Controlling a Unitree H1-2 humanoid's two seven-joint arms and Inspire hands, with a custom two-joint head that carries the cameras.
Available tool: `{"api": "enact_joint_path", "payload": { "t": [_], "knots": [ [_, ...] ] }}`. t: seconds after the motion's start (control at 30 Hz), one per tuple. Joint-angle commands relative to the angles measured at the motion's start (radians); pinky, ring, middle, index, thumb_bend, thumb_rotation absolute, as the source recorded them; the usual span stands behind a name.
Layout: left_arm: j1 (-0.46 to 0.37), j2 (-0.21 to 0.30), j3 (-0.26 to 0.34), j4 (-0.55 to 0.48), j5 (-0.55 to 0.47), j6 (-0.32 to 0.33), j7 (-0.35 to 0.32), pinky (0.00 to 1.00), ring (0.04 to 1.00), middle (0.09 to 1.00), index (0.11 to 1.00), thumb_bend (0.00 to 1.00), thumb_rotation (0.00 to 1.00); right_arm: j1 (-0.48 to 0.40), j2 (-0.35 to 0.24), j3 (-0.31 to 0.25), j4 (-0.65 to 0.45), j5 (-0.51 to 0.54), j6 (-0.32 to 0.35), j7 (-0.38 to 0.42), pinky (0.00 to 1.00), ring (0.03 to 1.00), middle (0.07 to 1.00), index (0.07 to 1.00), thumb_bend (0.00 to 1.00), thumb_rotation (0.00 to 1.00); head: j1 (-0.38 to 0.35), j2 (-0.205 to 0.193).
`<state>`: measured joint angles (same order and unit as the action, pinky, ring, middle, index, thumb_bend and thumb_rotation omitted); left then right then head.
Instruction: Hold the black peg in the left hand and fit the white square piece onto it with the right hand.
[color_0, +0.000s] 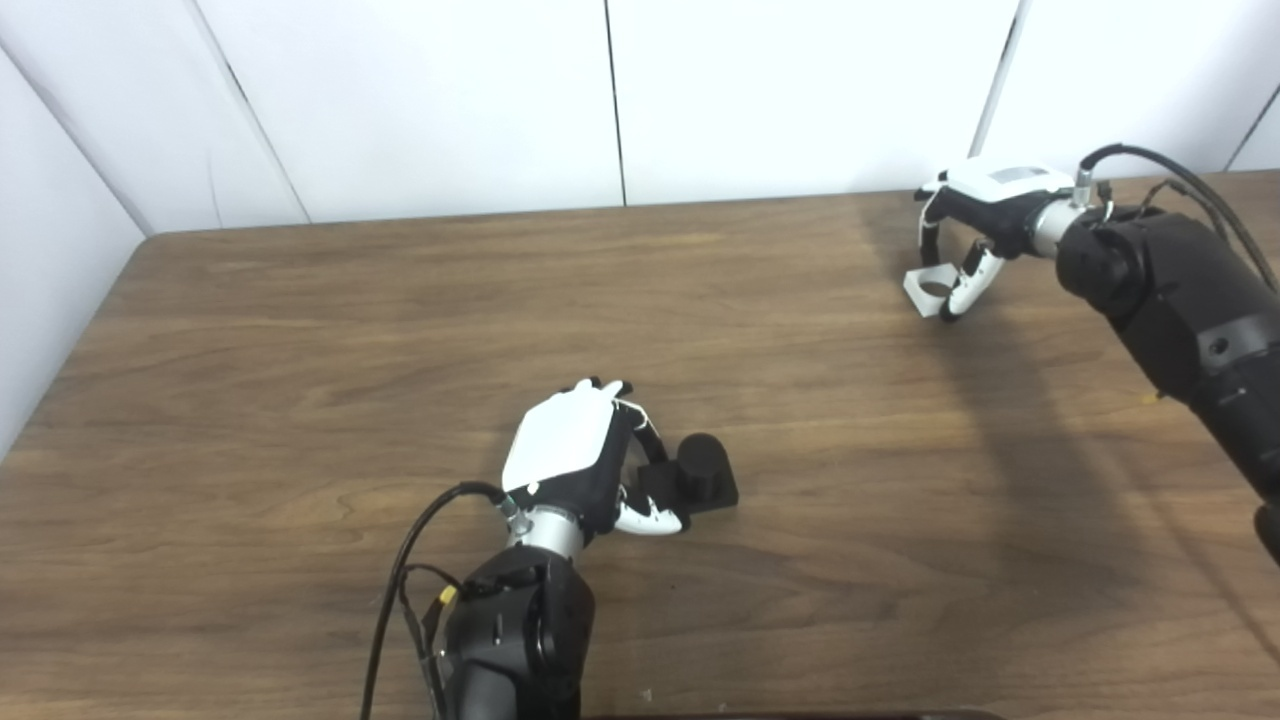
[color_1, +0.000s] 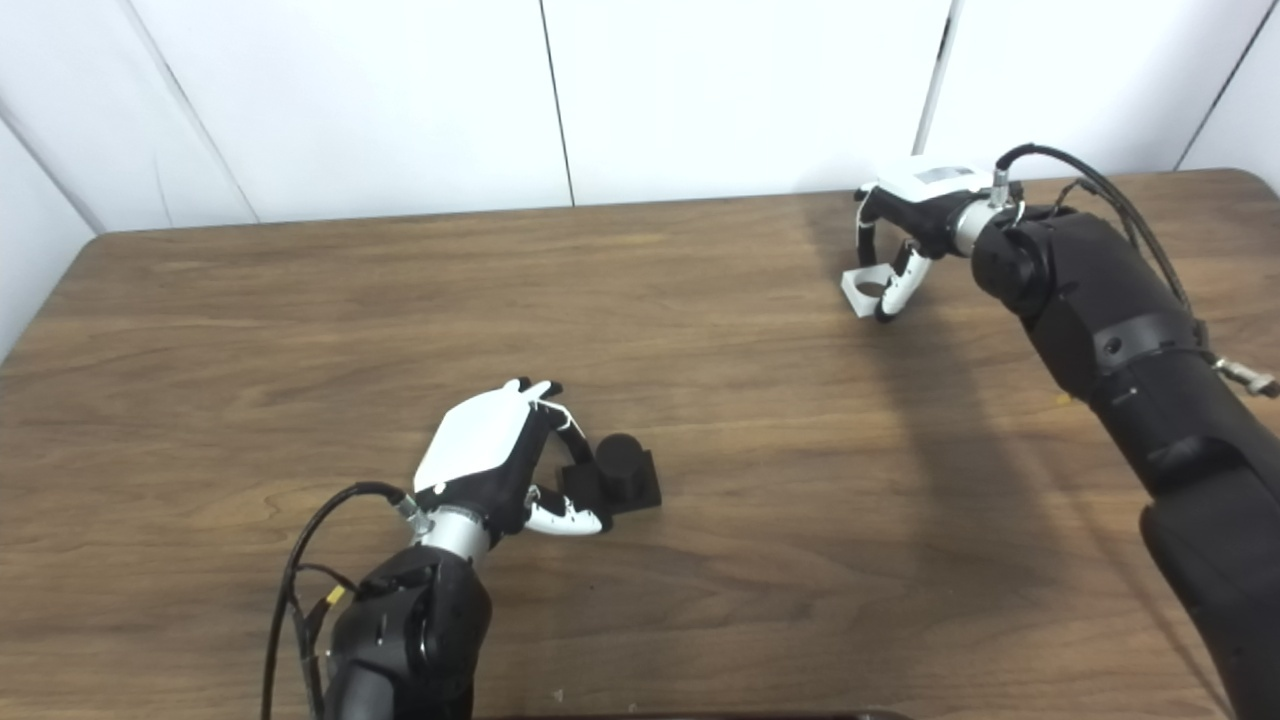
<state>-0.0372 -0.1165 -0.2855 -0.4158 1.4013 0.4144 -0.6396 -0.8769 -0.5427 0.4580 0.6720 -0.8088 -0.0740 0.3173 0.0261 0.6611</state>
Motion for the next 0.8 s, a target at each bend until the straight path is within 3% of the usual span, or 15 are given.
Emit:
{"api": "enact_joint_path", "payload": {
  "t": [0.0,0.3,0.77],
  "knots": [
    [-0.002,0.008,0.007,0.021,0.009,0.003,0.003,1.0,1.0,0.945,0.482,0.53,0.06,-0.064,-0.019,-0.029,-0.063,0.014,0.032,0.007,1.0,1.0,0.945,0.49,0.52,0.15,0.0,0.0],
    [-0.001,0.012,0.012,0.024,-0.003,0.004,0.011,1.0,1.0,0.944,0.482,0.53,0.06,-0.047,-0.031,-0.048,-0.238,0.012,0.126,0.13,1.0,1.0,0.936,0.489,0.53,0.15,0.0,-0.006],
    [-0.005,0.023,0.012,0.029,-0.001,0.0,0.016,1.0,1.0,0.947,0.483,0.53,0.06,0.015,-0.036,-0.071,-0.522,0.014,0.192,0.278,1.0,1.0,0.931,0.488,0.53,0.14,0.001,-0.008]
  ]
}}
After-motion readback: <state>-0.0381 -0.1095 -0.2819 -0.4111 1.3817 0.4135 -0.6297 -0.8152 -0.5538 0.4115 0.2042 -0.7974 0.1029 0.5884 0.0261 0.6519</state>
